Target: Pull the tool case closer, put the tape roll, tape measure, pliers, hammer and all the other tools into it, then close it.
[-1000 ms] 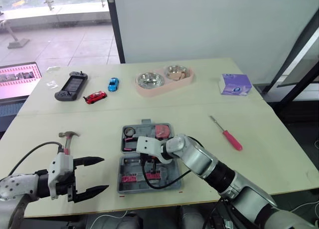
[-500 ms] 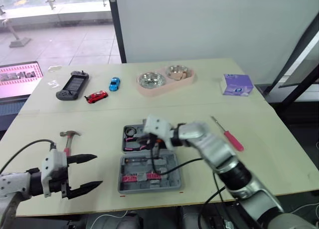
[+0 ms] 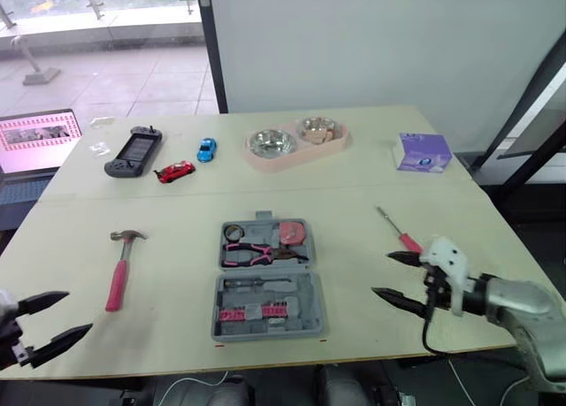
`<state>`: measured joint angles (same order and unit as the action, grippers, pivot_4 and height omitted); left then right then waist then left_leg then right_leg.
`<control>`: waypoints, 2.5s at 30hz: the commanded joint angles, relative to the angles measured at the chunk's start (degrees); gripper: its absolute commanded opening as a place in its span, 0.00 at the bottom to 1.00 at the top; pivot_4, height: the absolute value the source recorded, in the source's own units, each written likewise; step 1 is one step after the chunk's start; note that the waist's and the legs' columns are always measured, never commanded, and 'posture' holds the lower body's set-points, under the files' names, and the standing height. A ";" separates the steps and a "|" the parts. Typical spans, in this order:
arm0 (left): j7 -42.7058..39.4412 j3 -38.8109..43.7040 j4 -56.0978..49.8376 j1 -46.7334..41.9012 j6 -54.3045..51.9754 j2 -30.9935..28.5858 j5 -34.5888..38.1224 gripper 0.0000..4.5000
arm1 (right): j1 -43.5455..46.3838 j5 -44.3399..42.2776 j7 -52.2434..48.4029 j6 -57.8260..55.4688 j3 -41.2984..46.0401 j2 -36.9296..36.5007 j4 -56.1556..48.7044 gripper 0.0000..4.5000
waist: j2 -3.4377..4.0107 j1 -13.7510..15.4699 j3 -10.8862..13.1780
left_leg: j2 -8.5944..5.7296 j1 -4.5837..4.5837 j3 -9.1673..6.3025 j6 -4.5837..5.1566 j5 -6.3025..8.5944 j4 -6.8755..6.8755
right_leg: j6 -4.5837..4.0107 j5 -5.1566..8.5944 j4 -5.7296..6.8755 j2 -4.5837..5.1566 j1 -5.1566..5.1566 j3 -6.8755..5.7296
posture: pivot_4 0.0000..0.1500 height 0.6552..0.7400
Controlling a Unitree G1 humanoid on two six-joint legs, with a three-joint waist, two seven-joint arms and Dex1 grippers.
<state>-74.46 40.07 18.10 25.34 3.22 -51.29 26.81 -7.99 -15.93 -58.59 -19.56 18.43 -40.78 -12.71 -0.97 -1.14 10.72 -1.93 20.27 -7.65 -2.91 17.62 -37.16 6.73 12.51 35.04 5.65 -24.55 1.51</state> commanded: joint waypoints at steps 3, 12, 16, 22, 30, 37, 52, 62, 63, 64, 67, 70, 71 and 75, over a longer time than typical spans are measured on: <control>-0.85 2.66 8.40 0.22 5.28 -1.00 -1.21 1.00 | -4.60 0.23 2.92 8.36 6.25 0.08 7.66 0.99 | -0.01 0.12 0.00 | -0.01 0.04 0.01 0.00 0.00 0.00 | 0.00 0.00 -0.05 0.01 0.00 0.00 | 1.00 0.95; -0.94 1.50 9.20 -1.35 6.98 -0.59 -1.20 1.00 | -6.38 -1.07 4.73 11.89 5.83 0.32 9.66 0.99 | -0.01 -0.05 0.00 | 0.01 -0.01 0.01 0.00 0.00 0.00 | 0.00 -0.01 0.00 0.01 0.01 0.01 | 1.00 0.95; -0.45 1.34 7.95 -1.48 6.27 0.04 -0.73 1.00 | -5.54 -1.25 5.61 11.49 4.98 0.59 9.23 0.99 | -0.01 0.05 0.00 | 0.01 -0.01 0.01 0.00 0.00 0.00 | 0.00 -0.01 0.01 0.01 0.01 0.01 | 1.00 0.95; 15.99 3.65 -6.51 -5.85 -1.96 10.63 6.00 1.00 | 0.92 -8.61 8.85 -0.92 0.31 1.99 -2.40 0.99 | 0.07 0.07 0.00 | 0.04 -0.03 0.00 0.00 0.00 -0.01 | 0.01 -0.04 0.03 0.01 0.02 0.04 | 1.00 0.95; 52.02 -3.85 -20.86 -19.25 -26.38 20.01 2.14 1.00 | 19.48 -9.85 13.51 -11.75 -13.84 6.09 -7.35 0.99 | -0.06 0.38 -0.05 | 0.00 -0.02 -0.14 -0.05 -0.03 -0.10 | 0.20 -0.18 0.08 0.00 0.03 -0.02 | 1.00 0.95; 55.02 -14.03 -3.48 -36.50 -31.61 15.73 -5.43 1.00 | 27.96 -6.76 11.69 -9.79 -20.73 8.04 -0.09 0.99 | -0.09 0.44 -0.08 | -0.10 0.06 -0.26 -0.11 -0.06 -0.10 | 0.20 -0.20 0.10 -0.01 0.01 -0.06 | 1.00 0.95; 49.38 -22.88 31.44 -49.44 -20.82 17.17 -13.97 0.94 | 26.64 -7.64 10.29 -8.85 -22.07 8.37 -3.16 1.00 | 0.84 0.35 -0.63 | -0.11 -0.05 -0.23 -0.30 -0.17 -0.03 | 0.18 -0.22 0.17 0.01 -0.01 -0.04 | 1.00 0.95; 47.95 -22.58 35.23 -50.59 -18.37 18.60 -14.09 0.01 | 31.40 -5.52 -2.44 -2.38 -26.71 4.83 2.46 1.00 | 1.13 0.39 -0.80 | -0.18 -0.08 -0.21 -0.31 -0.18 -0.07 | 0.29 -0.27 0.15 0.08 0.08 -0.03 | 1.00 0.95; 47.98 -22.45 35.36 -50.69 -18.19 18.61 -14.04 0.01 | 31.66 -5.80 -3.00 -2.16 -26.66 4.99 2.91 1.00 | 1.15 0.46 -0.82 | -0.18 -0.09 -0.22 -0.30 -0.18 -0.07 | 0.29 -0.27 0.15 0.08 0.10 -0.03 | 1.00 0.95; 48.08 -22.17 35.34 -50.64 -18.15 18.67 -13.85 0.01 | 31.86 -5.88 -3.39 -1.99 -26.62 5.14 3.33 1.00 | 1.17 0.52 -0.83 | -0.18 -0.10 -0.23 -0.31 -0.18 -0.06 | 0.29 -0.26 0.15 0.08 0.10 -0.03 | 1.00 0.95; 48.45 -21.71 34.49 -50.23 -18.38 18.91 -13.56 0.01 | 32.45 -5.63 -4.64 -1.32 -26.77 5.18 4.16 1.00 | 1.20 0.54 -0.85 | -0.22 -0.08 -0.24 -0.32 -0.18 -0.06 | 0.30 -0.26 0.15 0.13 0.10 -0.03 | 1.00 0.95; 48.58 -21.45 33.41 -49.23 -18.48 18.88 -13.49 0.01 | 32.84 -5.58 -5.24 -1.29 -26.95 5.45 4.44 1.00 | 1.22 0.41 -0.86 | -0.24 -0.09 -0.23 -0.32 -0.19 -0.06 | 0.31 -0.27 0.15 0.15 0.10 -0.03 | 1.00 0.95; 48.63 -21.16 32.62 -48.69 -18.53 18.79 -13.27 0.01 | 32.92 -5.59 -5.31 -1.38 -27.05 5.67 4.50 1.00 | 1.22 0.35 -0.86 | -0.24 -0.09 -0.23 -0.32 -0.19 -0.06 | 0.31 -0.27 0.15 0.15 0.10 -0.03 | 1.00 0.95; 49.45 -20.14 28.96 -46.67 -19.56 18.65 -12.53 0.01 | 32.72 -5.59 -5.75 -1.47 -27.28 5.84 4.17 1.00 | 1.22 0.29 -0.86 | -0.24 -0.09 -0.23 -0.33 -0.18 -0.05 | 0.31 -0.27 0.14 0.16 0.10 -0.03 | 1.00 0.95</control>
<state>-24.97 20.10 46.89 -23.60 -13.93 -33.73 13.83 23.91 -20.99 -63.64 -21.67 -8.98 -35.02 -7.38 0.25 -0.85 9.86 -2.16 20.19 -7.88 -3.24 17.44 -37.21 7.05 12.24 35.18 5.82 -24.46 1.47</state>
